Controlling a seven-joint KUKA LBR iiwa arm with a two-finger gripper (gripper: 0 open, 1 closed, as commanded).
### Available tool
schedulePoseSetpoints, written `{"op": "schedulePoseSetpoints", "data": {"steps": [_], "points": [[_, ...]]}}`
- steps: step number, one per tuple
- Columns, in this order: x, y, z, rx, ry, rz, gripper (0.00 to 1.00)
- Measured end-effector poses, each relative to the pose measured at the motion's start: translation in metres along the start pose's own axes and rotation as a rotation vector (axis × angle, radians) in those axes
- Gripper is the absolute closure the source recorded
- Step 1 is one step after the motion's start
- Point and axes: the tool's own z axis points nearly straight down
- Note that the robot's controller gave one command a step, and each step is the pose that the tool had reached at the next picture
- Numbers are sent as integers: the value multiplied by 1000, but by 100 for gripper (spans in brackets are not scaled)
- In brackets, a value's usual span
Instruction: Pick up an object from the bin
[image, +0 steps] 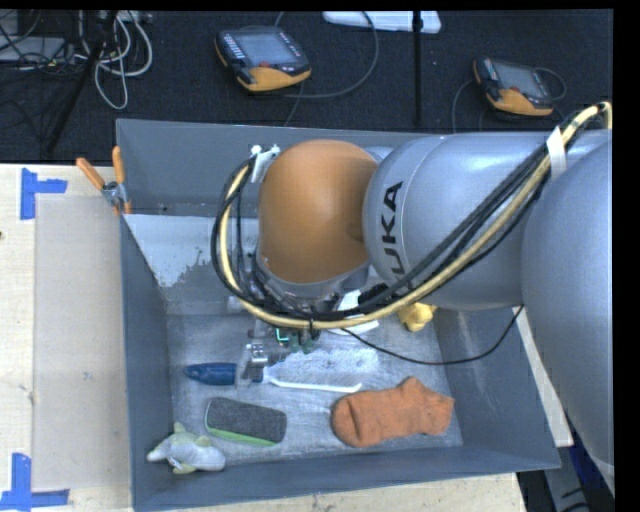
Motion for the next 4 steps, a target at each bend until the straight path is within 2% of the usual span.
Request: {"op": "schedulePoseSetpoints", "data": {"steps": [1, 2, 3, 4], "points": [[-2, -1, -4, -1, -7, 5, 0], [-2, 13, 47, -3, -10, 137, 0], [-15, -58, 84, -1, -8, 97, 0], [-8, -45, 68, 0, -9, 276, 0]]}}
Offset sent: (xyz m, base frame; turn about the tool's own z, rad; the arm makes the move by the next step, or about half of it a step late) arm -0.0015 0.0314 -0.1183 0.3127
